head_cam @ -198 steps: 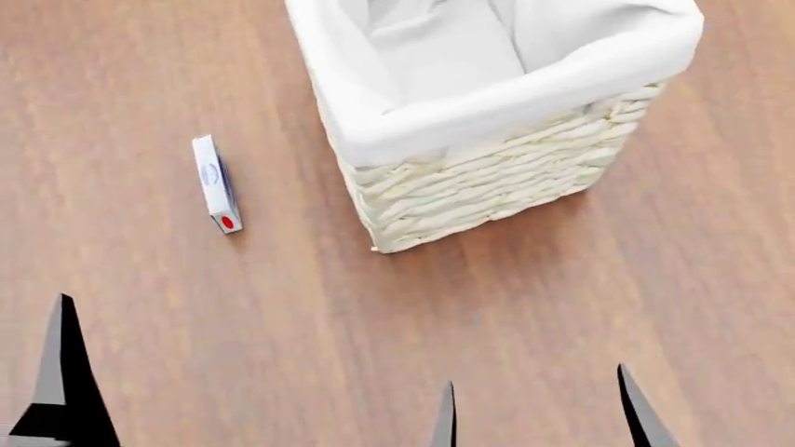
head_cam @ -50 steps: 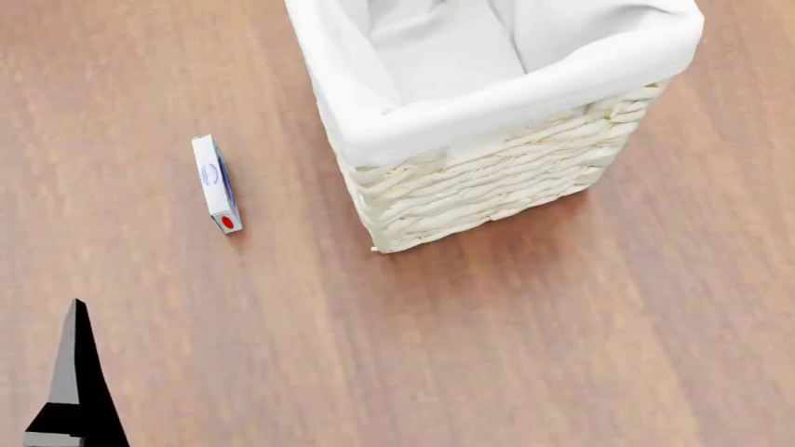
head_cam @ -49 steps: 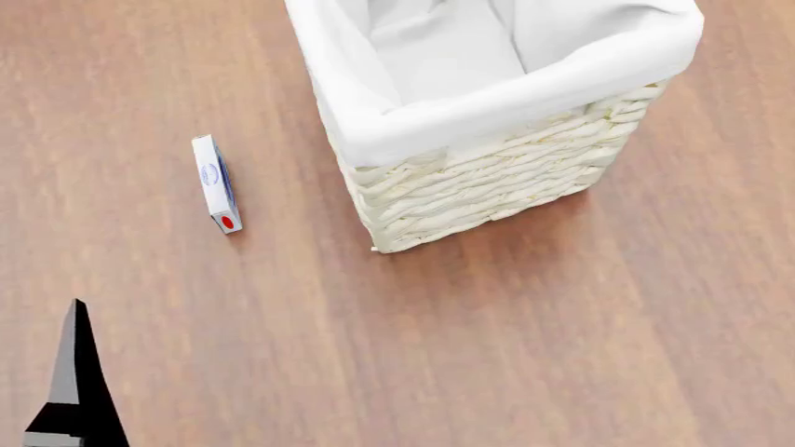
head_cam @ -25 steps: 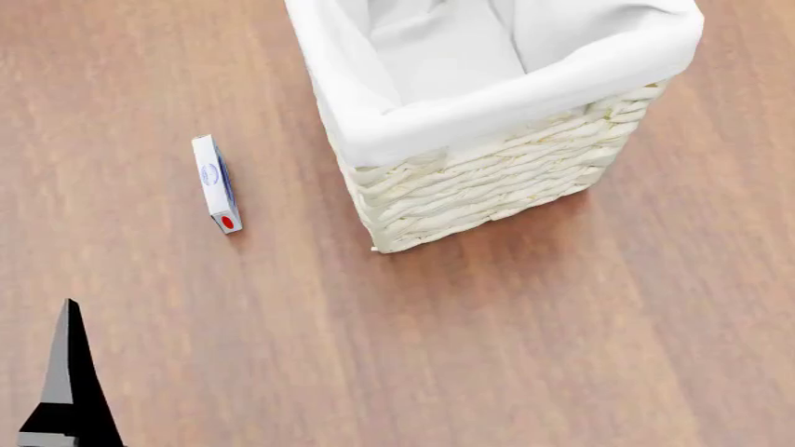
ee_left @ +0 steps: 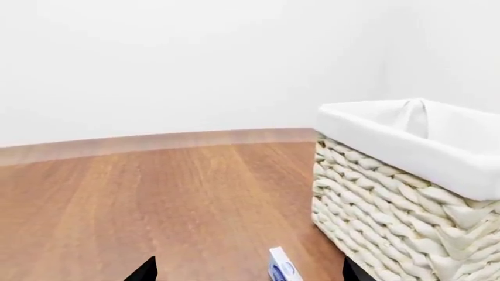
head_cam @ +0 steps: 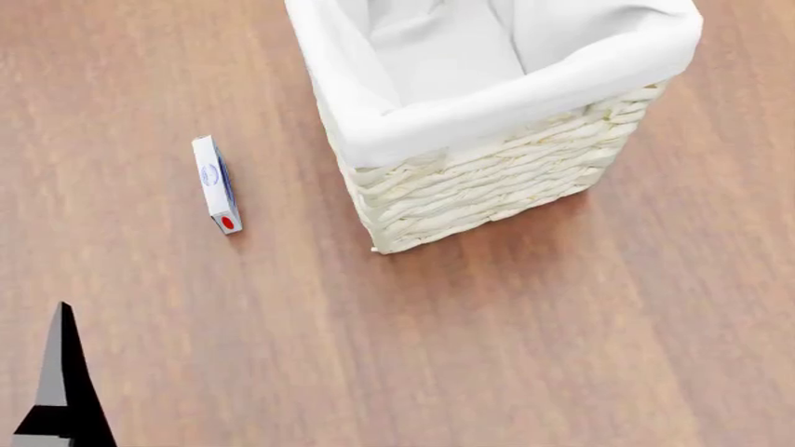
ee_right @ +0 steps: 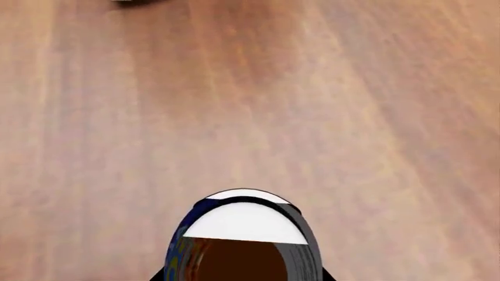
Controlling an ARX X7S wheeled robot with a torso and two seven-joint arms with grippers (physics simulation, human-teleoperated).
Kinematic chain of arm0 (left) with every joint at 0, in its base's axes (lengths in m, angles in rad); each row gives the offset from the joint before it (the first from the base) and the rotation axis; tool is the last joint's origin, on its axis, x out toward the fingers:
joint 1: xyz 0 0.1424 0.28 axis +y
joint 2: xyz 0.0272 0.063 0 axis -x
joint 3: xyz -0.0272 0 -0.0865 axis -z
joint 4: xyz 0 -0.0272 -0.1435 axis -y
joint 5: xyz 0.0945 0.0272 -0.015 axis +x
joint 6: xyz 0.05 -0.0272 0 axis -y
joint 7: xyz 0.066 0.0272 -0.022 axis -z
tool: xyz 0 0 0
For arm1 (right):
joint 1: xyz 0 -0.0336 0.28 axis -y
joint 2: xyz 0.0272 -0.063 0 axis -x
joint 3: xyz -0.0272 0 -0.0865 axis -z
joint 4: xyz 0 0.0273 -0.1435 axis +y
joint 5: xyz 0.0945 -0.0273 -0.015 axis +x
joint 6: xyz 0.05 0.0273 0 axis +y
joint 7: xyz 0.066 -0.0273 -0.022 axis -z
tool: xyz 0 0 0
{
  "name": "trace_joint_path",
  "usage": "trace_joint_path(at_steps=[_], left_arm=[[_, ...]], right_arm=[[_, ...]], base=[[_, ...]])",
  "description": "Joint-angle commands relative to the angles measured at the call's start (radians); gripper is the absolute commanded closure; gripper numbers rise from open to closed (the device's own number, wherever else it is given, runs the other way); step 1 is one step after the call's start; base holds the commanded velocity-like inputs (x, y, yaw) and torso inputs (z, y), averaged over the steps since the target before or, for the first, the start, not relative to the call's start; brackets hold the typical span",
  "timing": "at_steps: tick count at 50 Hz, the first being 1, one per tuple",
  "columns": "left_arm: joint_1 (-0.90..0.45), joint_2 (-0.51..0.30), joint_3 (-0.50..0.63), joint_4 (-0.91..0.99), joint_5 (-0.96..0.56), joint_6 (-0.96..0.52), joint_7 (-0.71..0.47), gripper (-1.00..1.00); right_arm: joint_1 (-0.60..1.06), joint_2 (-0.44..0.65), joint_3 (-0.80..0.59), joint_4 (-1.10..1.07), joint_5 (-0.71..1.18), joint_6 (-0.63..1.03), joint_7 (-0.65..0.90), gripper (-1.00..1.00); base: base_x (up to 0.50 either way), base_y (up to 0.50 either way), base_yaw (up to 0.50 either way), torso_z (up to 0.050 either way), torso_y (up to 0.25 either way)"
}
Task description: Pick up the alphabet soup and the cream cheese box, and put them in the basket.
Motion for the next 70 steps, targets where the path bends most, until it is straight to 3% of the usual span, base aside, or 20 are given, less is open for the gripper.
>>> trace_joint_path(at_steps=[1, 15, 19, 28, 32, 35, 39, 41, 56, 60, 70], left_arm=[[0.006, -0.005, -0.001, 0.006, 0.001, -0.001, -0.007, -1.0], [-0.008, -0.003, 0.002, -0.012, -0.002, 0.001, -0.007, -1.0], [-0.01, -0.002, 0.009, -0.009, 0.0, -0.001, -0.007, -1.0], [-0.008, -0.007, 0.014, -0.011, 0.01, 0.0, -0.008, -1.0], [-0.008, -0.005, 0.026, -0.018, 0.019, 0.012, -0.002, -1.0], [-0.006, -0.006, 0.032, -0.015, 0.028, 0.016, -0.001, -1.0], [-0.003, -0.009, 0.042, 0.0, 0.026, 0.014, 0.003, -1.0], [-0.002, -0.01, 0.04, 0.004, 0.02, 0.016, 0.004, -1.0], [0.014, -0.012, 0.045, 0.003, 0.02, 0.042, 0.006, -1.0], [0.015, -0.014, 0.051, 0.013, 0.023, 0.044, 0.007, -1.0], [0.015, -0.016, 0.051, 0.02, 0.024, 0.045, 0.003, -1.0]], right_arm=[[0.018, 0.001, -0.006, -0.007, -0.011, 0.024, -0.016, 1.0], [0.099, 0.153, 0.074, -0.28, -0.048, 0.09, 0.123, 1.0], [0.115, 0.164, 0.086, -0.318, -0.141, 0.091, 0.133, 1.0], [0.228, 0.205, 0.134, -0.386, -0.137, 0.163, 0.102, 1.0], [0.387, 0.215, 0.183, -0.47, -0.096, 0.291, 0.08, 1.0], [0.596, 0.221, 0.178, -0.502, -0.013, 0.369, 0.059, 1.0], [1.022, 0.255, 0.047, -0.502, 0.123, 0.39, 0.074, 1.0], [1.119, 0.227, 0.044, -0.48, 0.137, 0.426, 0.063, 1.0], [1.268, 0.072, 0.087, -0.237, 0.136, 0.365, -0.205, 1.0], [1.323, -0.004, 0.109, -0.067, 0.236, 0.339, -0.337, 1.0], [1.525, -0.212, 0.097, 0.382, 0.424, 0.466, -0.626, 1.0]], base=[[0.0, 0.0, 0.0, 0.0, 0.0], [0.0, 0.0, 0.0, 0.0, 0.0], [0.0, 0.0, 0.0, 0.0, 0.0], [0.0, 0.0, 0.0, 0.0, 0.0], [0.0, 0.0, 0.0, 0.0, 0.0], [0.0, 0.0, 0.0, 0.0, 0.0], [0.0, 0.0, 0.0, 0.0, 0.0], [0.0, 0.0, 0.0, 0.0, 0.0], [0.0, 0.0, 0.0, 0.0, 0.0], [0.0, 0.0, 0.0, 0.0, 0.0], [0.0, 0.0, 0.0, 0.0, 0.0]])
